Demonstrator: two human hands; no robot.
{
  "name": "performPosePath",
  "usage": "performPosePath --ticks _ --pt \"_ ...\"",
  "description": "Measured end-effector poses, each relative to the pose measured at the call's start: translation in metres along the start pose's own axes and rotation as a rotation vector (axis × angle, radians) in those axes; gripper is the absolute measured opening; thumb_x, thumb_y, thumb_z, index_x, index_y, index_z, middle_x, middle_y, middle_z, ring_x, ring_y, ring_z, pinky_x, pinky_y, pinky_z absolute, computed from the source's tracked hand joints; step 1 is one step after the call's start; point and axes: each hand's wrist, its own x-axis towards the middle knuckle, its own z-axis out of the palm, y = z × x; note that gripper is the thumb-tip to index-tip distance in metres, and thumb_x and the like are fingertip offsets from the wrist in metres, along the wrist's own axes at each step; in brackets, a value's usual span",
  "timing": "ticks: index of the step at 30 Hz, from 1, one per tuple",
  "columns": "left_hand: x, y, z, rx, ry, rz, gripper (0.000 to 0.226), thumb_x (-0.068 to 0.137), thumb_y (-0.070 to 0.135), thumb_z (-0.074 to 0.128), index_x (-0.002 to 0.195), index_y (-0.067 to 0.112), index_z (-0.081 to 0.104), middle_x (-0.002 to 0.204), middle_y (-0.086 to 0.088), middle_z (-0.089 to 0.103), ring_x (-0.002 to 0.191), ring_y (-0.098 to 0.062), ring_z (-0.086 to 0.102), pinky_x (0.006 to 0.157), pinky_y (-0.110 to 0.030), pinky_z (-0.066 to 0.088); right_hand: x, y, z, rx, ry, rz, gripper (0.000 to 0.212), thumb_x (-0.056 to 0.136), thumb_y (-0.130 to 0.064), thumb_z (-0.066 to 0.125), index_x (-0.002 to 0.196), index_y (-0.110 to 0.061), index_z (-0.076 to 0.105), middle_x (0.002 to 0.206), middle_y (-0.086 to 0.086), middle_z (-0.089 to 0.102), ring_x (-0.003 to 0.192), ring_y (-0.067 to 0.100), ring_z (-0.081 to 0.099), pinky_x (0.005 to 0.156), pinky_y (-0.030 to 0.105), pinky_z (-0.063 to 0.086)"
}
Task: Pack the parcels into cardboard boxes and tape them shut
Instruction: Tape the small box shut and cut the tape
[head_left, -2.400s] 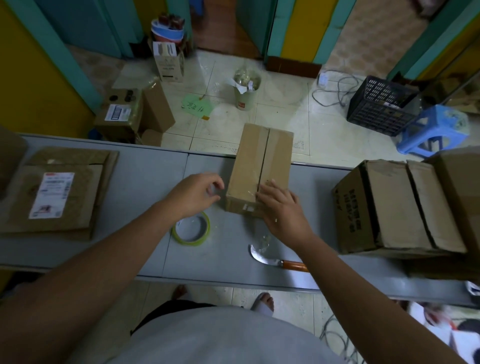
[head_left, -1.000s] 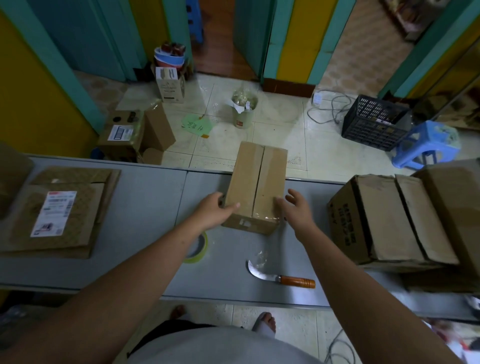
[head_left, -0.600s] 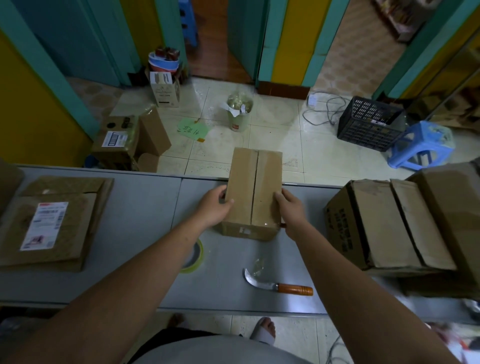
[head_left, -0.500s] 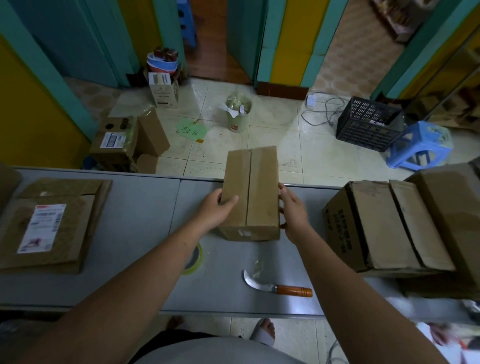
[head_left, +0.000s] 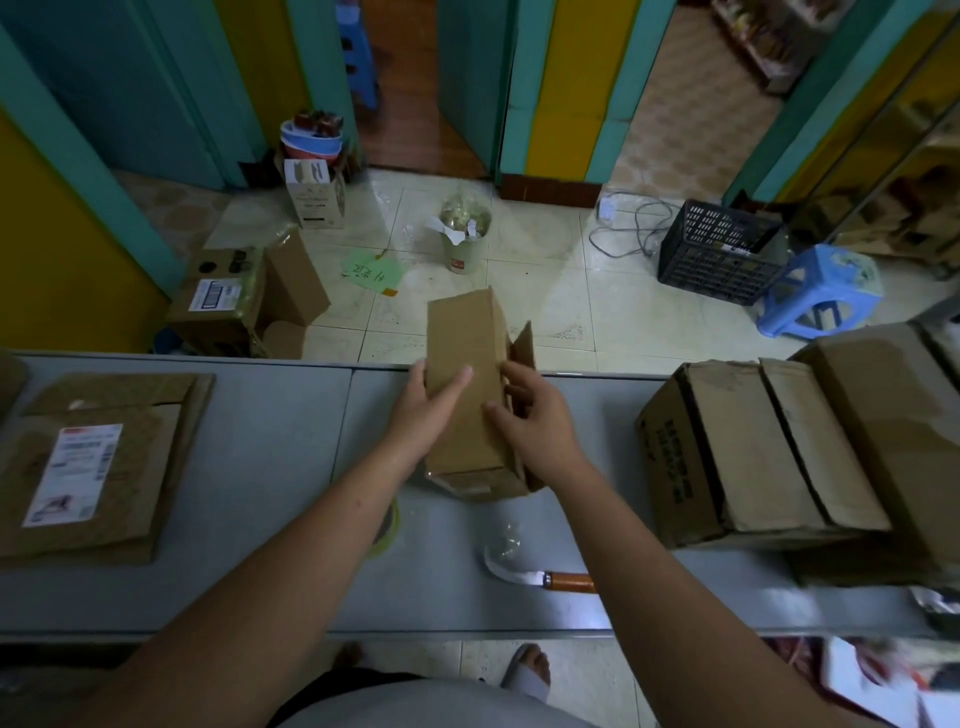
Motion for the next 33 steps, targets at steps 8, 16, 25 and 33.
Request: performPosePath --ticks 8,16,25,33 --pt "-0.001 -0.001 -0.018 0.402 0.024 -0.004 0.130 0.066 0.093 0.064 0.167 0.034 0.008 0.176 0.000 0.001 0.160 -0.027 0.015 0.125 -0.055 0.026 -0.011 0.008 0.013 -0.133 -0.010 -0.222 0.036 0.103 -0.012 0.058 0.138 -0.020 0.065 0.134 -0.013 0.061 0.126 -0.003 0.050 0.108 0.010 0.037" --pt "-0.004 -0.008 -0.032 -0.035 0.035 -0.047 0.078 0.093 0.041 0.076 0.160 0.035 0.034 0.144 0.003 0.061 0.119 -0.018 0.064 0.095 -0.041 0.057 -0.016 0.041 0.006 0.372 -0.112 0.565 0.050 0.095 -0.055 0.067 0.139 -0.036 0.057 0.134 0.001 0.067 0.118 0.026 0.066 0.100 0.061 0.054" --pt "-0.015 -0.021 0.043 0.048 -0.222 -0.058 0.049 0.103 0.042 0.063 0.149 0.036 0.047 0.131 0.011 0.065 0.123 -0.017 0.064 0.103 -0.041 0.054 -0.060 0.073 -0.049 0.416 0.157 0.462 0.039 0.101 -0.014 0.051 0.129 -0.034 0.070 0.114 -0.002 0.075 0.109 0.021 0.070 0.093 0.047 0.059" --pt "-0.039 -0.014 0.109 0.080 -0.415 -0.159 0.064 0.107 0.029 0.060 0.161 0.033 0.026 0.143 0.012 0.050 0.136 -0.024 0.052 0.080 -0.036 0.052 -0.104 0.111 -0.085 0.269 0.485 0.475 0.033 0.103 -0.026 0.061 0.135 -0.027 0.067 0.122 -0.006 0.072 0.123 0.018 0.064 0.104 0.044 0.054"
